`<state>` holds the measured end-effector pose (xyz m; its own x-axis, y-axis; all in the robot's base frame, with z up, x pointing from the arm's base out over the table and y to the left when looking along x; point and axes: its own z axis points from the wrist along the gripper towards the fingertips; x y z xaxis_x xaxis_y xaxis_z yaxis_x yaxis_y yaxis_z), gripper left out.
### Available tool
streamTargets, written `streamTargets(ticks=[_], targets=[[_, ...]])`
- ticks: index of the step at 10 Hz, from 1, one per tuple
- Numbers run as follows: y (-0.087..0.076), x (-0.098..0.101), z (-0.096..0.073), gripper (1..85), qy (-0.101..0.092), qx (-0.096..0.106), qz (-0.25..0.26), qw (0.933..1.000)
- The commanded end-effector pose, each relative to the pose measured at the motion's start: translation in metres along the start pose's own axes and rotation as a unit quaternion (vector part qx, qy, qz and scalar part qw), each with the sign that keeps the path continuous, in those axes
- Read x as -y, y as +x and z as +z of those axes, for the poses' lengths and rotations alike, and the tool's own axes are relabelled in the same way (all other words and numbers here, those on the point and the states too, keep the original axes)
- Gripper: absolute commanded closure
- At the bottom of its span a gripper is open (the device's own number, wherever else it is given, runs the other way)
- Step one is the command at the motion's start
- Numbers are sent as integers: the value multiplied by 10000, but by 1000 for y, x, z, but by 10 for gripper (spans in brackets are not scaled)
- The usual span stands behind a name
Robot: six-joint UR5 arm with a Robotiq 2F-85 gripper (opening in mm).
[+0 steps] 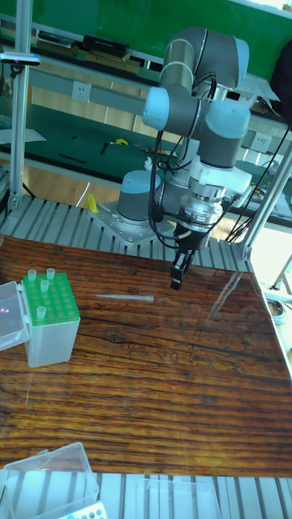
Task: Insert a large pipette tip into the holder for large pipette tips
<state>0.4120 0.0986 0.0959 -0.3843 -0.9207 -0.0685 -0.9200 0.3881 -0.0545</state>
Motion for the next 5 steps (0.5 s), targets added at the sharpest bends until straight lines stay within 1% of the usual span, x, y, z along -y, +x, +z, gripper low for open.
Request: streamTargets(ticks=[1, 2, 3, 5], targets=[[14, 2, -9, 707, -28, 41, -131, 9999], [12, 1, -7, 707, -58, 136, -108, 9998], [9, -1, -5, 710, -113, 295, -126, 9994], [8, -6, -1, 703, -267, 529, -346, 9976]])
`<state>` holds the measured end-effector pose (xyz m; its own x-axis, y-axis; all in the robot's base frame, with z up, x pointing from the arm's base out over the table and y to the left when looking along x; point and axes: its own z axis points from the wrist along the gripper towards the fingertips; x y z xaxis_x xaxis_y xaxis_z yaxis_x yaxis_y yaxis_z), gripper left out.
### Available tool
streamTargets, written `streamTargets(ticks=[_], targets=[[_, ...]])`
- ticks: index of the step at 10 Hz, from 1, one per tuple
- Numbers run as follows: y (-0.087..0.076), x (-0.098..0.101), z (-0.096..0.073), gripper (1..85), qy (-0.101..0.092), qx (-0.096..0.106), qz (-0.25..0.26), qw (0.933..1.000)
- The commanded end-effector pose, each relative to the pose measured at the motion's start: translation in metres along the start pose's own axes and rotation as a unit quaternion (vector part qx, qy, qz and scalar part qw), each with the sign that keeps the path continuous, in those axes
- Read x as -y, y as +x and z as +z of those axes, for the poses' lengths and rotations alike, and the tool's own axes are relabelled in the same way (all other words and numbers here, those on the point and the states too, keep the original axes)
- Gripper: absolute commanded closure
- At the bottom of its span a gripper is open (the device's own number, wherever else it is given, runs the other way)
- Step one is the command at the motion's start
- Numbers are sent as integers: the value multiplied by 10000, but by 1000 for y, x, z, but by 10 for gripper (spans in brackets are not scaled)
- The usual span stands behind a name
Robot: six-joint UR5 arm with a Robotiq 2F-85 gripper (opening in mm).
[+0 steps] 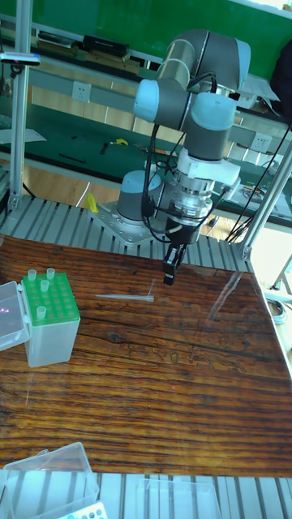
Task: Insert a large pipette tip into the holder for large pipette tips
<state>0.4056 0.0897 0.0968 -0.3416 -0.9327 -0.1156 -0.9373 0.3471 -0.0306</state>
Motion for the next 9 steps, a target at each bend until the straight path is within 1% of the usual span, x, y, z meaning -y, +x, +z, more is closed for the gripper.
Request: streamTargets(ticks=[1, 3, 5, 6, 9], targets=[[0, -3, 3, 700, -118, 294, -220, 9993], [-4, 1, 8, 700, -36, 393, -265, 9989], [-11, -2, 14, 700, -84, 608, -353, 9975], [-9, -7, 20, 703, -163, 622, -447, 9969], [-11, -5, 25, 703, -104, 804, -564, 9951]])
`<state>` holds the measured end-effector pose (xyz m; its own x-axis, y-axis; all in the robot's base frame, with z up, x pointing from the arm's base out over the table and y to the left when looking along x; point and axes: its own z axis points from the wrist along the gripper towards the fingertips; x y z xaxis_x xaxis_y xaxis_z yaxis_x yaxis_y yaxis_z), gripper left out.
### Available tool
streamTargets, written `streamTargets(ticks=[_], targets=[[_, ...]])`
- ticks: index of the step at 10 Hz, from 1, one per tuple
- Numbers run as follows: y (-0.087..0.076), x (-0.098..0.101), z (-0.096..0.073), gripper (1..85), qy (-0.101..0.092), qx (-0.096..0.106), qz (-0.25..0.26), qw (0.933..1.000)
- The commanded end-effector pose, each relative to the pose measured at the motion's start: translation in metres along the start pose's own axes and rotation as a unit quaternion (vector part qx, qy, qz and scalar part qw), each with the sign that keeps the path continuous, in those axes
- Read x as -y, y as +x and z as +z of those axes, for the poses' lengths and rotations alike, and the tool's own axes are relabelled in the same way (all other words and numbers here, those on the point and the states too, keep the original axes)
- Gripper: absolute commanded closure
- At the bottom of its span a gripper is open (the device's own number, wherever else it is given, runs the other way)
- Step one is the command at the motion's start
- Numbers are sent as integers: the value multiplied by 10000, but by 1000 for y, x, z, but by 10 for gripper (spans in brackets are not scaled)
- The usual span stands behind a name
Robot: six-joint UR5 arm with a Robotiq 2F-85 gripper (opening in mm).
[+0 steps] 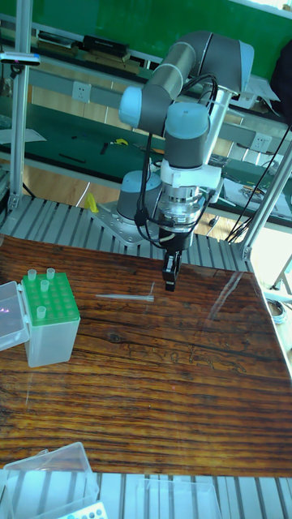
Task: Insert a large pipette tip into the holder for large pipette tips
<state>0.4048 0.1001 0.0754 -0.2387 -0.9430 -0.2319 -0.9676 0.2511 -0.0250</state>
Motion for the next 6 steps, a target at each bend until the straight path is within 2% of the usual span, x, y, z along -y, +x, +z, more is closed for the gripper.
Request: streamTargets(ticks=[1, 4, 6], targets=[[-5, 1, 4, 703, 19, 224, -98, 9997], [-8, 0, 3, 703, 7, 283, -162, 9995], [-2, 1, 4, 703, 35, 195, -200, 9996]])
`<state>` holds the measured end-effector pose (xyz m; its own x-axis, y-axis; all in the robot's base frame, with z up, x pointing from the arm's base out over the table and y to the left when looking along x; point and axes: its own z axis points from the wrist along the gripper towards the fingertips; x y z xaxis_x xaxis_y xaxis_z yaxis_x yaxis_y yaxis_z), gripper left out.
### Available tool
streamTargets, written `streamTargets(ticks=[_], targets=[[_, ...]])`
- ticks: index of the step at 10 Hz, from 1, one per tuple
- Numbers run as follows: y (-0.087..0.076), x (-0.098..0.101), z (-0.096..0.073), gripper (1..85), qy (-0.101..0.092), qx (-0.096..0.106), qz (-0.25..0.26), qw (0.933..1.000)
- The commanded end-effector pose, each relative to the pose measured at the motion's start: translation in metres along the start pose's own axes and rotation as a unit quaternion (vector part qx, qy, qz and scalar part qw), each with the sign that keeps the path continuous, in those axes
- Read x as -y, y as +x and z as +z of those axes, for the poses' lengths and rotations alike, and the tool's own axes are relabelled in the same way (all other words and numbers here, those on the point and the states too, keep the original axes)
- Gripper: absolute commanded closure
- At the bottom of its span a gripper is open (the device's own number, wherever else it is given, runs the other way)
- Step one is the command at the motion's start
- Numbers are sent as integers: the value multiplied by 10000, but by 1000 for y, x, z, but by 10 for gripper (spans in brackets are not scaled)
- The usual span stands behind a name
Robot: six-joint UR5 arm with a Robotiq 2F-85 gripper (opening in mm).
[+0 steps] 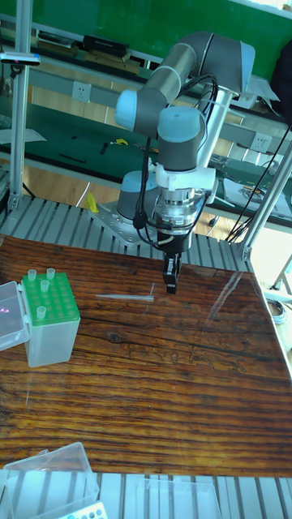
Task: Insert a large pipette tip into the holder for large pipette tips
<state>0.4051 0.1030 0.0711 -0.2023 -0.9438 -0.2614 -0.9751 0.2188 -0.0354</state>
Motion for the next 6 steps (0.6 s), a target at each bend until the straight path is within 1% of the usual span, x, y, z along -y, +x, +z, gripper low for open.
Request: streamTargets(ticks=[1, 3, 5, 6], targets=[[2, 2, 0, 703, 37, -16, -32, 10000], [4, 2, 0, 703, 37, -55, -28, 10000], [4, 1, -1, 703, 11, -44, -11, 10000], [5, 1, -1, 703, -2, -93, 31, 10000]])
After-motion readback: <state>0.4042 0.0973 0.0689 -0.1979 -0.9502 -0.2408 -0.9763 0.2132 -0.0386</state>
